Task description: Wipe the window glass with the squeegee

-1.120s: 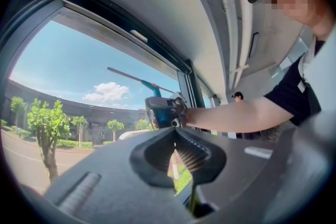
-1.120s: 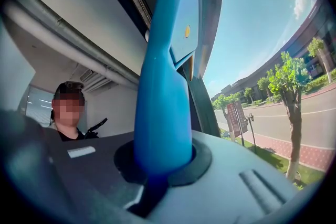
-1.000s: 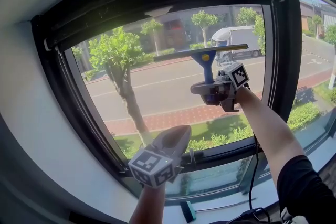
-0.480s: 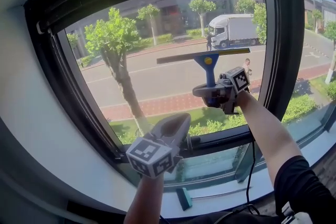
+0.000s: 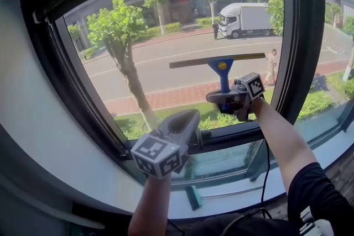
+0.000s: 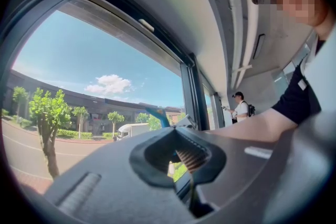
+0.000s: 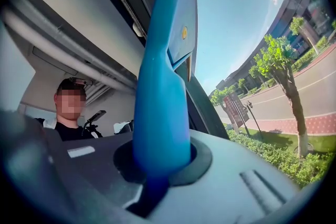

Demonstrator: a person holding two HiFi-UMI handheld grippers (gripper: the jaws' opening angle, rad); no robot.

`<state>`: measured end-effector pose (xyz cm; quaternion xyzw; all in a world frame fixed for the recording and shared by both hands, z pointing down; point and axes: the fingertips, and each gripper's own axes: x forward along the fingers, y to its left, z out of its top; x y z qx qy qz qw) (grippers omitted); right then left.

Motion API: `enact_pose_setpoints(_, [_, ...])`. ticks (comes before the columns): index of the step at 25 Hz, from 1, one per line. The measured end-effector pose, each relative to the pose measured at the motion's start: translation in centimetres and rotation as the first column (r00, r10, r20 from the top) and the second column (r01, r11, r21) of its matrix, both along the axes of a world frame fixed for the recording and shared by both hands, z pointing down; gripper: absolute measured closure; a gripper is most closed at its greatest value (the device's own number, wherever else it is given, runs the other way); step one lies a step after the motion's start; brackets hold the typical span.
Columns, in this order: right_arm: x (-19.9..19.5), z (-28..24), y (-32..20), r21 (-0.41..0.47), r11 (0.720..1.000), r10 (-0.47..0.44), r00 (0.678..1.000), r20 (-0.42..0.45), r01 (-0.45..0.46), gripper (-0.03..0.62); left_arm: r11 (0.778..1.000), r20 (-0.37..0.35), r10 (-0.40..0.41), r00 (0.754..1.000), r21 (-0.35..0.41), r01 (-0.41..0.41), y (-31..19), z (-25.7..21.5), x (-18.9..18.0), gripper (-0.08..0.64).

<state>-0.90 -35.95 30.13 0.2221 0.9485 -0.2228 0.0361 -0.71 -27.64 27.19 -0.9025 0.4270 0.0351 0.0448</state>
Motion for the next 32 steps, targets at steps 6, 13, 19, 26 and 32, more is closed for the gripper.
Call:
enact_pose_setpoints(6, [0.4,3.6,-1.0,-0.025,1.0,-0.005,1.0,0.029,0.005,0.572,1.0,-0.001,-0.012,1.0,-0.02,0.012,-0.2,1.0,-0.5,0.558])
enact_pose_setpoints(13, [0.2,6.7,-0.8,-0.102,0.995,0.0,1.0,0.022,0.003,0.571,0.999,-0.004,-0.009,1.0,-0.042,0.009,-0.5,1.3,-0.9,0.557])
enact_pose_setpoints(19, [0.2,9.9,-0.8,-0.144,0.99,0.0,1.0,-0.005,-0.001,0.569,0.998,-0.013,-0.023,1.0,-0.057,0.022,-0.9,2.4,-1.5,0.557])
enact_pose_setpoints(26, [0.6,12.9,0.0,-0.221,0.975,-0.016,1.0,-0.019,0.011,0.569,0.995,-0.013,-0.028,1.0,-0.095,0.027,-1.3,4.3,-1.6,0.557])
enact_pose_setpoints(32, [0.9,15.6,0.2,-0.236,0.972,-0.009,0.999,-0.043,-0.002,0.569,0.992,-0.019,-0.036,0.999,-0.126,0.033,-1.3,6.1,-1.9,0.557])
